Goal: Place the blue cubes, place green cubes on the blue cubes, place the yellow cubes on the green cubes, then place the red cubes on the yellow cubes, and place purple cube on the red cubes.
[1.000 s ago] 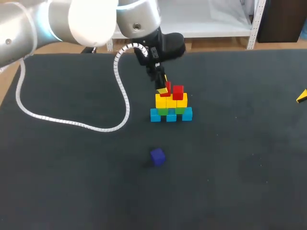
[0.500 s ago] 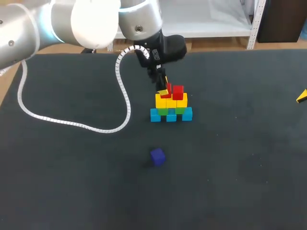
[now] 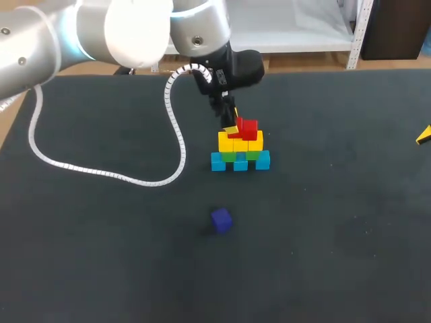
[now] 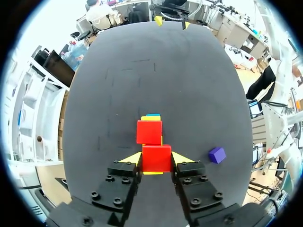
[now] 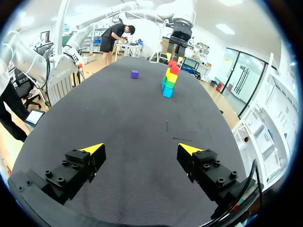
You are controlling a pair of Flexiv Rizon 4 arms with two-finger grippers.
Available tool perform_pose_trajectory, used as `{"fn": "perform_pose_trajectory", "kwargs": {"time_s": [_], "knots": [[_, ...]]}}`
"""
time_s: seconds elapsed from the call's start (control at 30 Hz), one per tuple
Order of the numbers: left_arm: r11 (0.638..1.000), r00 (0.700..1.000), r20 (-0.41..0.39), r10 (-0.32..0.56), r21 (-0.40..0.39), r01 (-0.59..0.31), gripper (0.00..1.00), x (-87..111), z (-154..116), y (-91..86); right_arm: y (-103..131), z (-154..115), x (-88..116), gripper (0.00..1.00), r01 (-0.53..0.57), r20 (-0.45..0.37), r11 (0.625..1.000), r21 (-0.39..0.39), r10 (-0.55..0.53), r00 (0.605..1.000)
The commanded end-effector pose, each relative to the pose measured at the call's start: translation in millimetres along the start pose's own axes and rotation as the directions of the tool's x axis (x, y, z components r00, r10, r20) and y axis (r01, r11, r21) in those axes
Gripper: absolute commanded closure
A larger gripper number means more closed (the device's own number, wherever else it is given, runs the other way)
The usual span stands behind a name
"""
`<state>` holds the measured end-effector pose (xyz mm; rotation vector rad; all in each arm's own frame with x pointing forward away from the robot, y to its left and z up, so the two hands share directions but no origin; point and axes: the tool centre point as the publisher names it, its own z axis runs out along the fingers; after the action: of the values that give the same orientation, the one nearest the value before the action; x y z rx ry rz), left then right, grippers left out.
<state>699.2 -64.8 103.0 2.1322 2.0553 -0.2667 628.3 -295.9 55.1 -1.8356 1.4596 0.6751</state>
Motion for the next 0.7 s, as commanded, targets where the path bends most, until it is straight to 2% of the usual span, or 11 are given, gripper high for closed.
{"fn": "perform_pose_trajectory", "kwargs": {"time_s": [0.03, 0.7], "knots": [[1.000, 1.000, -0.004, 0.002, 0.009, -0.002, 1.00, -0.7, 0.8, 4.3, -0.5, 0.5, 0.7, 0.00, 0.001, 0.002, 1.000, 0.000, -0.001, 1.000], [1.000, 1.000, -0.004, 0.003, 0.021, -0.003, 1.00, 2.5, 5.8, 7.6, -0.5, 0.5, 0.7, 0.00, 0.001, 0.002, 1.000, 0.000, -0.001, 1.000]]}}
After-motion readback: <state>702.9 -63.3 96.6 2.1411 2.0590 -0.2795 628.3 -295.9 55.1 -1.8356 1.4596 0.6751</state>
